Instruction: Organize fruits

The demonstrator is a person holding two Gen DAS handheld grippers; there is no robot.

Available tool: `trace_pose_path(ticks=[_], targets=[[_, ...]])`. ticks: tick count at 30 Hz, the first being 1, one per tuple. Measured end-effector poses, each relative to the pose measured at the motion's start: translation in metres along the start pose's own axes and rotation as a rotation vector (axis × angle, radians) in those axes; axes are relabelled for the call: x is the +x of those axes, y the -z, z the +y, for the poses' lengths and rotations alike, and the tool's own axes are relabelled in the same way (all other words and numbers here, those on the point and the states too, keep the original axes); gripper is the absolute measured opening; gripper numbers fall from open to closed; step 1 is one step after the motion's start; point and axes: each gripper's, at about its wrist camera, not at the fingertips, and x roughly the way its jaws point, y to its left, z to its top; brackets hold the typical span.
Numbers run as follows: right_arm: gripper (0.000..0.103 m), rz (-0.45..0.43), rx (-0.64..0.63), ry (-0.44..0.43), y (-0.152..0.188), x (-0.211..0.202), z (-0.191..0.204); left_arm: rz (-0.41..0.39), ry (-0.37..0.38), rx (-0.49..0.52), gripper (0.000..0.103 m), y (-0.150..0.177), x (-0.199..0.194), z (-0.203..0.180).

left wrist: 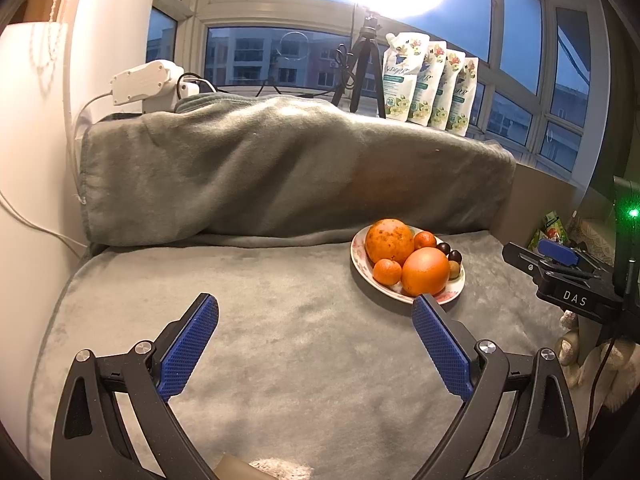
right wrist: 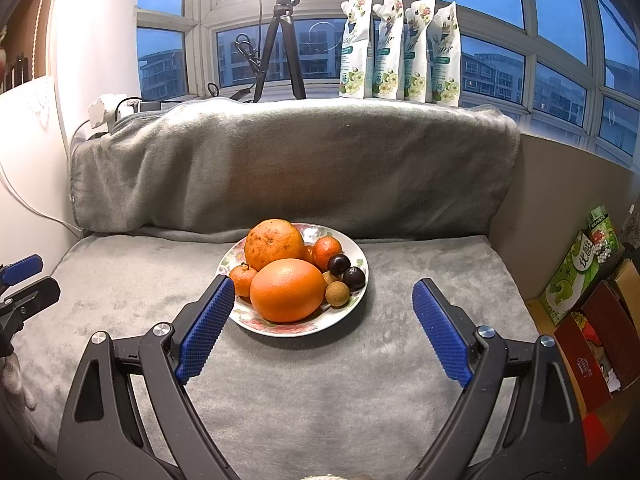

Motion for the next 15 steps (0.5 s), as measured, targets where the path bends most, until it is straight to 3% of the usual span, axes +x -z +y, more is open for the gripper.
trace_pose_path(ticks=[15], targets=[[0.093,0.026,0.006,0.011,0.0067,0.01,-0.004,-0.041,-0.021,0.015,0.097,0.0032,-0.0042,0.004]])
